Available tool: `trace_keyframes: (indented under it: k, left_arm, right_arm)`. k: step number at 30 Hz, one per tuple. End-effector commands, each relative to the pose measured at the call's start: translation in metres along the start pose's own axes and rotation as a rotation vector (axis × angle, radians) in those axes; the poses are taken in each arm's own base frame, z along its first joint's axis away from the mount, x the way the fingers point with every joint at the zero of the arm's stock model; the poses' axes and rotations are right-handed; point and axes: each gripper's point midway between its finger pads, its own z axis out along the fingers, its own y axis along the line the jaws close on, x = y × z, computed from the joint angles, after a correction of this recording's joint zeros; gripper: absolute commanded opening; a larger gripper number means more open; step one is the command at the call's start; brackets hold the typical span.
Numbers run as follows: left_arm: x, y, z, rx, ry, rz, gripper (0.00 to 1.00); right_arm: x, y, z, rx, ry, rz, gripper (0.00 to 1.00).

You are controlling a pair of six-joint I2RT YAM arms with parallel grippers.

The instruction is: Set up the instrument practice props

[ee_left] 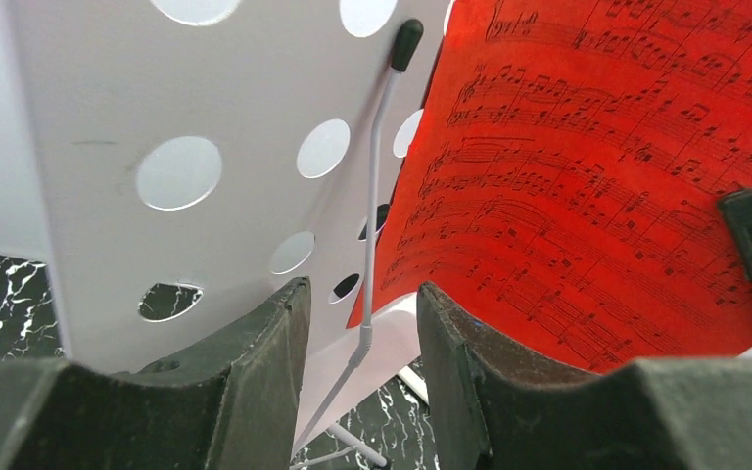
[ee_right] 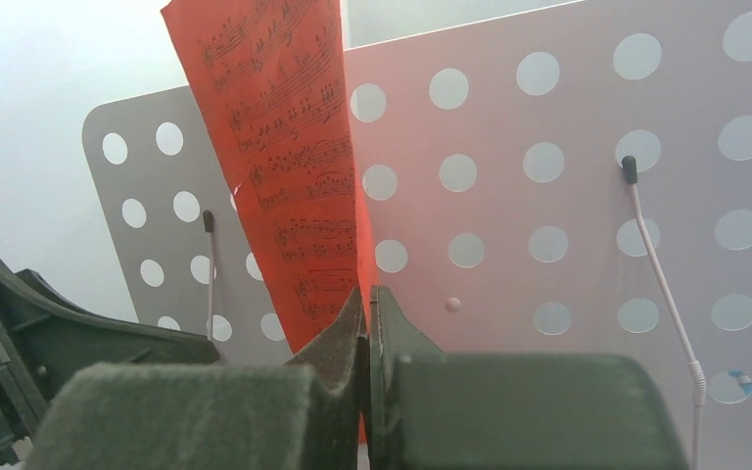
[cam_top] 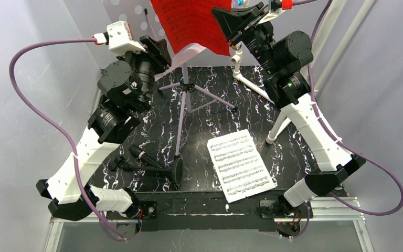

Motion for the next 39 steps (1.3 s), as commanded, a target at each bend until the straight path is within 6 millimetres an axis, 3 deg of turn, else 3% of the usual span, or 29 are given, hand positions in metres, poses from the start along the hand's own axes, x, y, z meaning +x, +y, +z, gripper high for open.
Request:
trace_keyframes:
  k: [1,16,28,39]
  left_arm:
    - [-0.013,0.002,0.008,-0.043,-0.058,-0.013,0.43]
    - [-0.016,0.0,0.015,-0.061,-0.117,-0.037,0.39]
    - [-0.014,-0.002,0.02,-0.039,-0.12,-0.023,0.18]
    - [-0.015,-0.005,0.017,0.03,-0.174,-0.044,0.07]
  right_arm:
    - [-0.035,0.008,-0.003,-0.027,-0.091,-0.011,0.01]
    - [-0.038,0.008,-0.004,-0.037,-0.099,-0.007,0.01]
    - [-0.036,0.005,0.001,-0.04,-0.107,0.018,0.01]
    - [-0.032,0.004,0.007,-0.057,-0.107,0.036,0.01]
